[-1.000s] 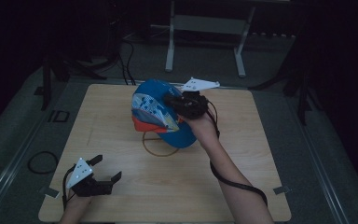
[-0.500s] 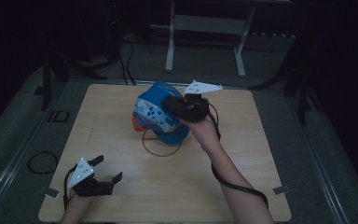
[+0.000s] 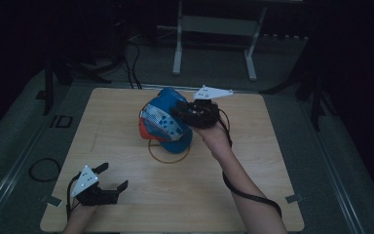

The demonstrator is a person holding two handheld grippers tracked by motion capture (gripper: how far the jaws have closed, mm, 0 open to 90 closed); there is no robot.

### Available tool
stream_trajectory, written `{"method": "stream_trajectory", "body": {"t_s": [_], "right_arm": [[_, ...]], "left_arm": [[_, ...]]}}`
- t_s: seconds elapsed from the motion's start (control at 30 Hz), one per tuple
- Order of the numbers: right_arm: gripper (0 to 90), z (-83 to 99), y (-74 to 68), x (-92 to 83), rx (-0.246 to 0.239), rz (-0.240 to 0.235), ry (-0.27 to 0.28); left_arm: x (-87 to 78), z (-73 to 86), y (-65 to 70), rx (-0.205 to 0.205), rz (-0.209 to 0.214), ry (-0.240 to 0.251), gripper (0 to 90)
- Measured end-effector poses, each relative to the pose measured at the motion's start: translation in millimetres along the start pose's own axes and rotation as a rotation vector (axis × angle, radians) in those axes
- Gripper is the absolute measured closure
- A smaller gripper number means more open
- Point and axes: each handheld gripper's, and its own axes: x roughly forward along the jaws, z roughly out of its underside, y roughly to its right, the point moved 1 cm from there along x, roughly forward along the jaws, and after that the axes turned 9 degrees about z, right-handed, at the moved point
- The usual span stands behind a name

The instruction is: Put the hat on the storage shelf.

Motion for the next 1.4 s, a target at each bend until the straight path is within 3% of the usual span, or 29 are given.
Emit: {"method": "stream_trajectory", "body": {"t_s": [0.4,0.63,0.73,0.8,1.03,1.2,1.4], "right_arm": [[37.8,11.3,-0.4,-17.9,-0.036,-0.022,-0.009],[19.0,27.8,3.8,-32.4,-0.018,-0.08,-0.005],[18.9,35.4,7.2,-39.3,0.01,-0.103,0.012],[17.3,40.0,8.4,-42.3,0.002,-0.111,0.008],[16.0,62.7,12.3,-49.3,-0.049,-0.085,-0.011],[16.0,81.4,16.2,-50.8,-0.039,-0.057,-0.036],[16.0,104.8,20.5,-52.5,-0.043,-0.069,-0.059]], "left_arm": [[0.2,0.9,-0.3,0.003,0.001,-0.006,1.5],[1.0,1.5,-0.1,0.006,0.002,-0.014,1.5],[1.2,1.6,0.1,0.006,0.003,-0.014,1.5],[1.7,2.2,0.0,0.005,0.005,-0.015,1.4],[1.1,1.8,-0.2,0.003,0.01,-0.006,1.4],[-0.1,1.6,-1.7,0.002,0.004,-0.002,1.4],[0.6,2.0,-1.5,0.003,0.004,-0.007,1.4]]}}
